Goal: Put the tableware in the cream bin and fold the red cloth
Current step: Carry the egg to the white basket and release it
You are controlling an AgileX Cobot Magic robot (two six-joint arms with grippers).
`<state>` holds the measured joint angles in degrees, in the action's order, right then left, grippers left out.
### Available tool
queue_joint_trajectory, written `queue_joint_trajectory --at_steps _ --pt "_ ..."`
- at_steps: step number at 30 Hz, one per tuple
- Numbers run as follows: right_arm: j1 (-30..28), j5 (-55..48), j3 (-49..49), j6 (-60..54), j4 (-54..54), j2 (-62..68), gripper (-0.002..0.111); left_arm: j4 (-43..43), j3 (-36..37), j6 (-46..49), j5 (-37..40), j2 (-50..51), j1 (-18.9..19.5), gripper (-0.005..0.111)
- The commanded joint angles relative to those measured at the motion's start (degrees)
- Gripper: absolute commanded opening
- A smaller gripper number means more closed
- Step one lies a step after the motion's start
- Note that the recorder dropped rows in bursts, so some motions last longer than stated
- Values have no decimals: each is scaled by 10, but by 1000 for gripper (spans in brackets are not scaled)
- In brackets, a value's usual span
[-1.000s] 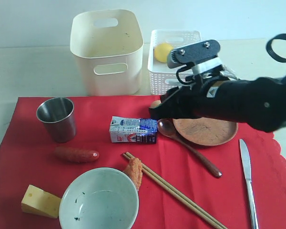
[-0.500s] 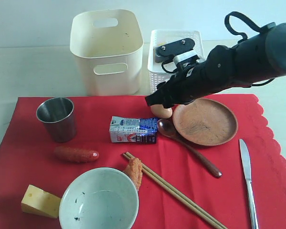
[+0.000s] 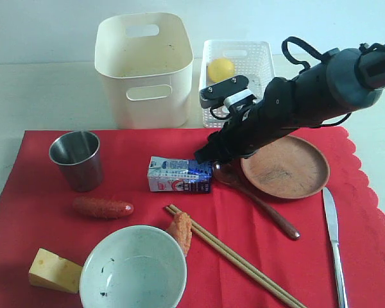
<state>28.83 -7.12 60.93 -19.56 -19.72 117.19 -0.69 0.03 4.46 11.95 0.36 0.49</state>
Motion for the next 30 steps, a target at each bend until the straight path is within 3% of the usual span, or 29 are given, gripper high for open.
queue_joint_trajectory --at_steps 1,6,13,19,25,30 --pt "2 1 1 -16 5 2 32 -2 0 -3 -4 -4 2 0" --pt "2 -12 1 -5 2 -17 0 -2 0 -3 -4 -4 2 0" --pt "2 -24 1 -3 2 -96 0 -2 0 -3 -4 -4 2 0" --pt "-22 36 14 2 2 -153 0 -2 0 -3 -4 -4 2 0" --pt "-79 54 92 46 2 -103 0 -2 0 -3 -4 -4 2 0" --pt "-84 49 157 61 5 -25 0 -2 0 -3 -4 -4 2 0"
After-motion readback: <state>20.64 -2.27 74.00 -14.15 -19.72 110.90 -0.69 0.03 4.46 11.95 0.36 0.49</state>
